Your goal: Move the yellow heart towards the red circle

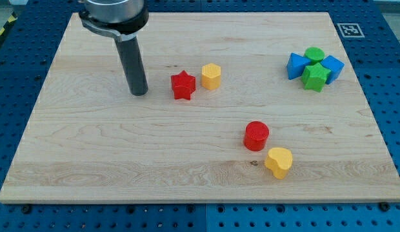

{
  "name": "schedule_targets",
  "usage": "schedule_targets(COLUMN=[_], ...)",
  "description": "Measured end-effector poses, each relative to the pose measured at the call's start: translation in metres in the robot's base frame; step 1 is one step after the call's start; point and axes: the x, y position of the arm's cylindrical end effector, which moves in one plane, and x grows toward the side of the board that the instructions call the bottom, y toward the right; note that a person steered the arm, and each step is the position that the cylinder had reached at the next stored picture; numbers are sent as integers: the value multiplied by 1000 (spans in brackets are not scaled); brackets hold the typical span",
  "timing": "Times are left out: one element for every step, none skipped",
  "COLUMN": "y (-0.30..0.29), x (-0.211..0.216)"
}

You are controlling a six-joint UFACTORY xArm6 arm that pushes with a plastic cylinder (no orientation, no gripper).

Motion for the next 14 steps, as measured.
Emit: schedule_targets(y=[25, 61, 82, 69, 62, 97, 166, 221, 270, 262, 227, 225, 225, 224], x=[0, 0, -2, 5, 57, 117, 169, 194, 194, 195, 195, 187, 180, 165])
